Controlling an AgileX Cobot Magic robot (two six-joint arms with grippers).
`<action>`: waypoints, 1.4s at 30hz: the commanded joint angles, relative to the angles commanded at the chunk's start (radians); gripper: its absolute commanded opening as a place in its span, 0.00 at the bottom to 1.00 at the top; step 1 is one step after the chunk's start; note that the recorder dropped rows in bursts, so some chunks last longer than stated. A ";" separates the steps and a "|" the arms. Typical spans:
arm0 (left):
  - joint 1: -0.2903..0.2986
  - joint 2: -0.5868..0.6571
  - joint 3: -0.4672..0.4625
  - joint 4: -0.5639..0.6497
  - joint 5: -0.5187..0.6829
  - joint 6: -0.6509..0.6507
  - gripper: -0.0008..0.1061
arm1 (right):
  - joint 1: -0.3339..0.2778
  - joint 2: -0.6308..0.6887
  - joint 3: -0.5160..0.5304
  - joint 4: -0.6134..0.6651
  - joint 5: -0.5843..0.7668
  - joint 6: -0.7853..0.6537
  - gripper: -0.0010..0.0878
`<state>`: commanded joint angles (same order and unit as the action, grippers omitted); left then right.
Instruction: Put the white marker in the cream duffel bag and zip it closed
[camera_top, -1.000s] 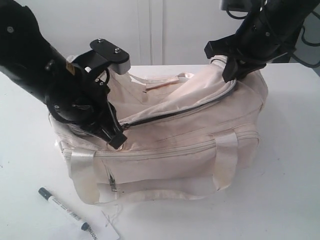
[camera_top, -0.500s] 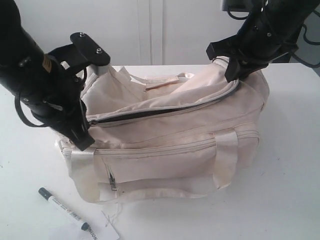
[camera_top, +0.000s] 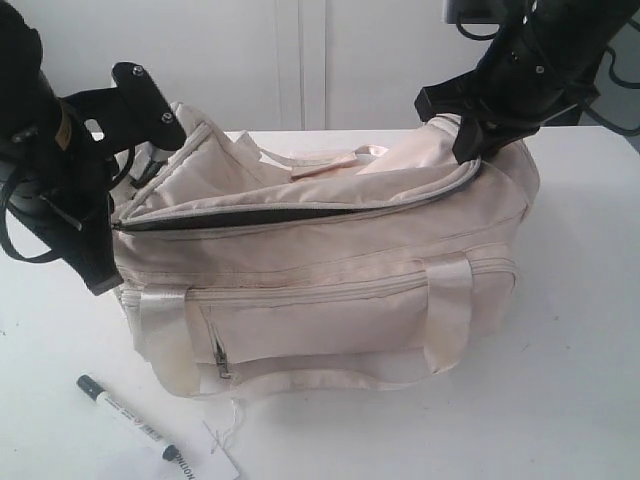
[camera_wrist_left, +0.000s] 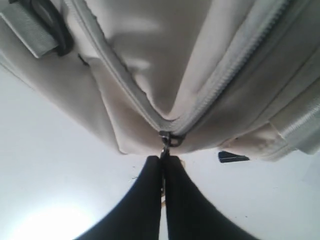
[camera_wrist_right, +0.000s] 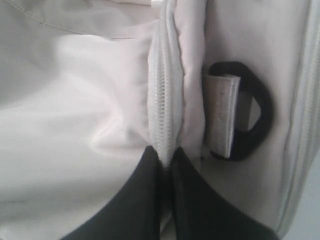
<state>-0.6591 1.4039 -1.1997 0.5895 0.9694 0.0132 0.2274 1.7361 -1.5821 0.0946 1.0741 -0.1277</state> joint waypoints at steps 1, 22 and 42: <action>0.000 0.000 0.000 0.010 -0.002 0.000 0.01 | 0.000 0.000 0.000 -0.001 0.000 0.000 0.01; 0.000 0.000 0.000 -0.138 -0.118 -0.002 0.01 | 0.000 0.000 0.000 0.003 0.002 0.057 0.01; 0.000 0.003 0.000 -0.087 -0.137 0.027 0.01 | 0.000 0.000 0.000 -0.253 0.085 0.091 0.01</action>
<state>-0.6591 1.4071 -1.1997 0.5026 0.8323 0.0405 0.2274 1.7361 -1.5821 -0.1581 1.1590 -0.0368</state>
